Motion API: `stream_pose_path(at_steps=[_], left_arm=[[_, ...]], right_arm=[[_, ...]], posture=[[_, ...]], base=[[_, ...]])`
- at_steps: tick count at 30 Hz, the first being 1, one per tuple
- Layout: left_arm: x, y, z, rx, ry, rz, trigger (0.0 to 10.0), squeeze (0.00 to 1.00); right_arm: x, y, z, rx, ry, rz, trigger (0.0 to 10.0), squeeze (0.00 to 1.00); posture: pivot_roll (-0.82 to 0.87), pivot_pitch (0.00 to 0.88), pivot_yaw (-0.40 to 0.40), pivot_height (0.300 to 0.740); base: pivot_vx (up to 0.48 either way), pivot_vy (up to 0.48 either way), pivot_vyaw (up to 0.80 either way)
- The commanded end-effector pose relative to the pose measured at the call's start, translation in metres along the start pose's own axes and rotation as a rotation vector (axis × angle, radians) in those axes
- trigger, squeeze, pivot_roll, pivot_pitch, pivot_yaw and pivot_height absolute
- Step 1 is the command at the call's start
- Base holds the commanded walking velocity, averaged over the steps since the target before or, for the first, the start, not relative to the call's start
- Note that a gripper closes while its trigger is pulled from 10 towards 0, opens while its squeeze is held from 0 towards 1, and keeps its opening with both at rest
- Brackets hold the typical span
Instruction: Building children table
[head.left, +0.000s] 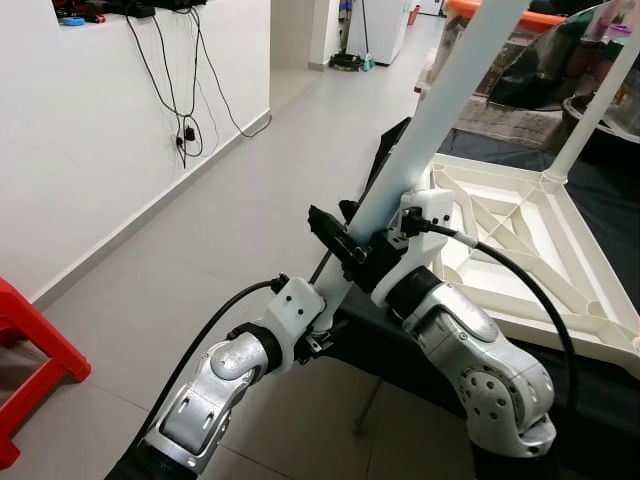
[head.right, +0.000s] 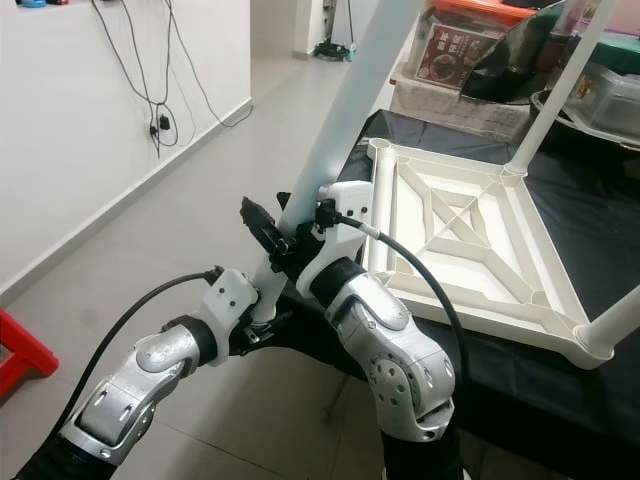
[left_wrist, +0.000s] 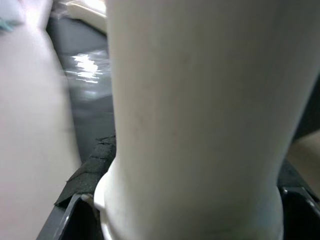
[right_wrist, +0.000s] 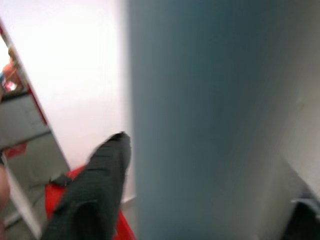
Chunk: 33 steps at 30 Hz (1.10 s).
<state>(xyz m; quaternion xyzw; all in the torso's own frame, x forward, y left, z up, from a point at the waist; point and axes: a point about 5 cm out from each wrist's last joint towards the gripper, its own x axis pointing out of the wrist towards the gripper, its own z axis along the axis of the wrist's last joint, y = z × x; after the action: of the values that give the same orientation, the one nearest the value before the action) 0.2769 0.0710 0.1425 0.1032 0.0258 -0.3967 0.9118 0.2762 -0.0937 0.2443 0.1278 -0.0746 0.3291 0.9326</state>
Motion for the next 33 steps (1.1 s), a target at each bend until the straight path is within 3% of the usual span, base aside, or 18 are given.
stream_pose_path(at_steps=[1,3,6,8,11,16,25,33], left_arm=[[-0.012,-0.004,0.0,-0.111,-0.008,-0.138,10.0,0.0],[-0.016,-0.004,0.0,-0.14,-0.008,-0.178,10.0,0.0],[-0.035,-0.003,0.0,-0.28,0.022,-0.348,10.0,0.0],[-0.035,-0.003,0.0,-0.28,0.022,-0.348,10.0,0.0],[-0.048,0.0,-0.003,-0.354,0.053,-0.437,10.0,0.0],[-0.052,0.0,-0.006,-0.344,0.073,-0.467,10.0,0.0],[-0.06,-0.016,-0.008,-0.376,0.114,-0.584,10.0,0.0],[-0.051,-0.017,-0.01,-0.334,0.124,-0.626,10.0,0.0]], right_arm=[[-0.006,-0.01,-0.003,-0.007,0.028,0.03,10.0,0.0],[-0.008,-0.013,-0.004,-0.013,0.034,0.045,10.0,0.0],[-0.018,-0.013,-0.006,0.044,0.111,0.215,10.0,0.0],[-0.018,-0.013,-0.006,0.044,0.111,0.215,10.0,0.0],[-0.026,-0.009,-0.005,0.093,0.158,0.346,10.0,0.0],[-0.031,-0.007,-0.005,0.108,0.185,0.4,10.0,0.0],[-0.03,0.001,-0.005,0.156,0.191,0.468,10.0,0.0],[-0.026,0.016,-0.01,0.222,0.205,0.532,10.0,0.0]], posture=[[0.09,0.02,-0.095,0.74],[0.09,0.02,-0.095,0.74],[0.11,0.027,-0.098,0.74],[0.11,0.027,-0.098,0.74],[0.11,0.031,-0.096,0.74],[0.1,0.038,-0.094,0.74],[0.1,0.039,-0.095,0.74],[0.1,0.045,-0.098,0.74]], base=[[0.0,0.0,0.0],[0.0,0.0,0.0],[0.0,0.0,0.0],[0.0,0.0,0.0],[0.0,0.0,0.0],[0.0,0.0,0.0],[0.0,0.0,0.0],[0.0,0.0,0.0]])
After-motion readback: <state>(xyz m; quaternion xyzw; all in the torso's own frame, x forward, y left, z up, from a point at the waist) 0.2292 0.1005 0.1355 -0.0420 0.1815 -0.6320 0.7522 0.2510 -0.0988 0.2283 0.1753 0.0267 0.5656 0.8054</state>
